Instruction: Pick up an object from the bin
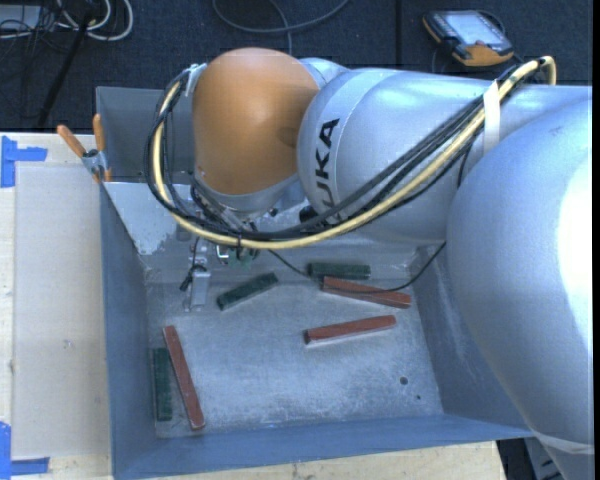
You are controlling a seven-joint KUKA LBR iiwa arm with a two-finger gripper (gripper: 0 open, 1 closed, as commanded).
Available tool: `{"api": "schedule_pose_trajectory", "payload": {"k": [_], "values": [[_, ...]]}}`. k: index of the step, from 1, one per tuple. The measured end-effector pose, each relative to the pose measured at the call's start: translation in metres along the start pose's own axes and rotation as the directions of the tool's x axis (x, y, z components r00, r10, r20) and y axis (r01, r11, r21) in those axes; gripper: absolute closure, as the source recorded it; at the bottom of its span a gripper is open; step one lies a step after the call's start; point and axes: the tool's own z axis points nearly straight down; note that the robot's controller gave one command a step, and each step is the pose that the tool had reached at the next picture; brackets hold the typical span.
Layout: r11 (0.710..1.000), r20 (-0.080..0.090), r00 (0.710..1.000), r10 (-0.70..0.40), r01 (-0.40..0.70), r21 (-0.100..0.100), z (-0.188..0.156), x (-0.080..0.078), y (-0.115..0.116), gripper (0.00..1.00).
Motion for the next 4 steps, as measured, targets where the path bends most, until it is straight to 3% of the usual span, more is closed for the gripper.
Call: {"api": "schedule_pose_trajectory", "payload": {"k": [1,2,3,4], "values": [[1.000,0.008,1.000,0.004,-0.004,-0.002,-0.005,-0.002,-0.001,0.00],[1.000,0.009,1.000,0.025,-0.025,-0.003,0.028,0.009,-0.059,0.00],[1.000,0.003,1.000,0.022,-0.022,0.001,0.045,0.009,-0.106,0.00],[0.999,0.011,0.999,-0.034,0.034,-0.002,0.095,0.000,-0.104,0.00]]}}
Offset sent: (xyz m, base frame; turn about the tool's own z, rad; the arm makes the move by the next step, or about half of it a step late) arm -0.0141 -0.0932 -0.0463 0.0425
